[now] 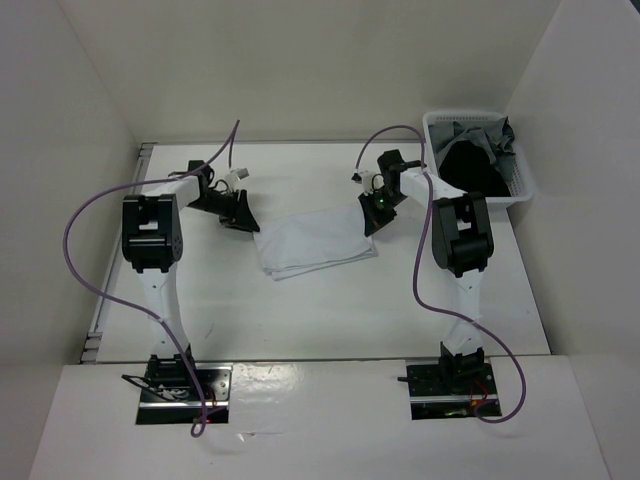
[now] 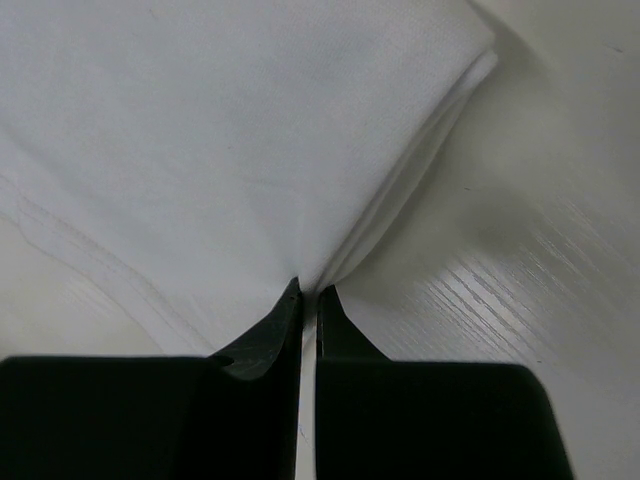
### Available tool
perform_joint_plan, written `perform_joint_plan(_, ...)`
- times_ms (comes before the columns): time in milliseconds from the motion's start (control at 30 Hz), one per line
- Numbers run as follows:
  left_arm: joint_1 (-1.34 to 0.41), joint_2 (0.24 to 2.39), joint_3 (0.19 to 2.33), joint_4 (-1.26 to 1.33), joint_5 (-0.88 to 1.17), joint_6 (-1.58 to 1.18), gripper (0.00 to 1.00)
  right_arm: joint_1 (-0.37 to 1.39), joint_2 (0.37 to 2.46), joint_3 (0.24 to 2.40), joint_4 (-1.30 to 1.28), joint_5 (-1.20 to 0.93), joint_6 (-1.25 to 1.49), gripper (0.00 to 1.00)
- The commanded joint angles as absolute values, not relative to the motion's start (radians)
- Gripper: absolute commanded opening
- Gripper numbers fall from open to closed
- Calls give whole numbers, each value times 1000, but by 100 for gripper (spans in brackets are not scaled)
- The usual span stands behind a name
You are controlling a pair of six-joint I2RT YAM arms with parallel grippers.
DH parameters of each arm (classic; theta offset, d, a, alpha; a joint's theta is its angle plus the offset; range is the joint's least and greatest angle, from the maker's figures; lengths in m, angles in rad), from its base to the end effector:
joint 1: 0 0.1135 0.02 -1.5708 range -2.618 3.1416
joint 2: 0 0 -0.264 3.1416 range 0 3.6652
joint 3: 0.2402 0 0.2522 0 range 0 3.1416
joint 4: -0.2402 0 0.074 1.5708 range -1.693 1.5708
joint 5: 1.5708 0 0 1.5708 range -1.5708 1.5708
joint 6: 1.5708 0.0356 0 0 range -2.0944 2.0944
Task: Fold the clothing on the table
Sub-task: Fold the skirt
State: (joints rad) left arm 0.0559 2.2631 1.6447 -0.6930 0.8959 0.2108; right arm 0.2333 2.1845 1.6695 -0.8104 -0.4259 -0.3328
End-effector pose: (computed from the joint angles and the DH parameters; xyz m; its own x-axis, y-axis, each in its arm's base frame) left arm 0.4484 -0.0027 0.1306 -0.9091 0.0801 -0.4087 0.3633 0.6323 -0.6843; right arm 0.4253 0.1162 0.1577 -0.7913 -0.4938 -0.3605 -0.5996 0.7422 0.2994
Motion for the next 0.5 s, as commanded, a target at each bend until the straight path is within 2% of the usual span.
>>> perform_joint_plan(0, 44, 2341, 1614, -726, 845, 278, 46, 241, 2203, 1704, -830, -419, -351, 0)
perform_joint_plan(33, 35, 2341, 1624, -726, 845, 278, 40, 241, 2203, 1704, -830, -419, -351, 0)
perform_joint_plan(67, 35, 2341, 1624, -726, 845, 278, 29, 241, 2203, 1704, -830, -419, -351, 0)
perform_joint_plan(233, 15, 2359, 1646, -703, 836, 242, 6, 241, 2203, 1704, -830, -419, -351, 0)
perform_joint_plan(333, 15, 2368, 1655, -693, 836, 223, 0, 241, 2203, 1704, -830, -408, -351, 0)
perform_joint_plan(467, 15, 2368, 1655, -693, 836, 212, 0, 241, 2203, 1726, -830, -362, -351, 0)
